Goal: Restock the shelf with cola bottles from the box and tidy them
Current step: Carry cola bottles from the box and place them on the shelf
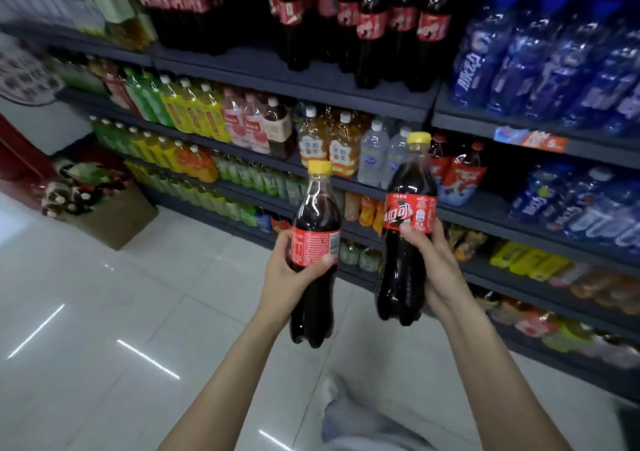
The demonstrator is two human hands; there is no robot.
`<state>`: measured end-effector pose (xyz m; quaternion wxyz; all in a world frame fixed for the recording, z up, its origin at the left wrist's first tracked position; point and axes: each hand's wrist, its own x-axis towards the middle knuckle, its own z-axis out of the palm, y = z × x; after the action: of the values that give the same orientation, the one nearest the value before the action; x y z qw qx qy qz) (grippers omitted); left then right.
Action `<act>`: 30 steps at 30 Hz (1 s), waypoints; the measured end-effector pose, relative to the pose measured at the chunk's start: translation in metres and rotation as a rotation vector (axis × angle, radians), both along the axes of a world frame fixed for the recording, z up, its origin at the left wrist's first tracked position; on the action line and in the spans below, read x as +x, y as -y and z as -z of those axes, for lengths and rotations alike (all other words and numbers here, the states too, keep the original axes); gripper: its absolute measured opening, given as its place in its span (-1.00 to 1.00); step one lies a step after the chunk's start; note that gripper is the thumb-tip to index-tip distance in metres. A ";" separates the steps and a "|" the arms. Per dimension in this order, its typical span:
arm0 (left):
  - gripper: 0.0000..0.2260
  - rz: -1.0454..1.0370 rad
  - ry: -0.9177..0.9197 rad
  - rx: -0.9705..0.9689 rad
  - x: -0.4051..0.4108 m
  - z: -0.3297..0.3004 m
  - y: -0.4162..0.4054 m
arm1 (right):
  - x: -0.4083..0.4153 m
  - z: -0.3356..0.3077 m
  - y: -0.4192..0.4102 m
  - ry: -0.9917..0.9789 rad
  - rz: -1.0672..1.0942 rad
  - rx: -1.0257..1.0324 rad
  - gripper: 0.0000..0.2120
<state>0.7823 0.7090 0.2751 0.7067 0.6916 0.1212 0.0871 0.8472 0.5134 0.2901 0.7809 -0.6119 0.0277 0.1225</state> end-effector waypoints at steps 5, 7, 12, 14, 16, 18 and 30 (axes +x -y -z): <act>-0.49 -0.073 0.148 0.099 0.122 -0.038 -0.065 | 0.127 -0.043 -0.060 0.188 0.050 -0.021 -0.54; -0.46 -0.084 0.201 0.122 0.173 -0.054 -0.086 | 0.170 -0.056 -0.078 0.258 0.115 -0.077 -0.48; -0.38 -0.060 0.307 0.152 0.306 -0.072 -0.125 | 0.251 -0.073 -0.107 0.423 0.374 -0.240 -0.36; -0.37 -0.065 0.344 0.192 0.356 -0.078 -0.131 | 0.281 -0.071 -0.112 0.465 0.487 -0.285 -0.37; -0.34 -0.070 0.389 0.231 0.400 -0.081 -0.135 | 0.307 -0.070 -0.117 0.474 0.591 -0.327 -0.38; -0.34 -0.055 0.423 0.270 0.439 -0.080 -0.137 | 0.329 -0.068 -0.119 0.476 0.685 -0.377 -0.39; -0.28 0.072 0.358 0.224 0.552 -0.066 -0.137 | 0.408 -0.063 -0.135 0.396 0.930 -0.696 -0.26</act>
<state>1.3338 0.8464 0.3415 0.6384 0.7431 -0.0417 0.1963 1.2555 0.6485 0.3530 0.4972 -0.7659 0.1845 -0.3635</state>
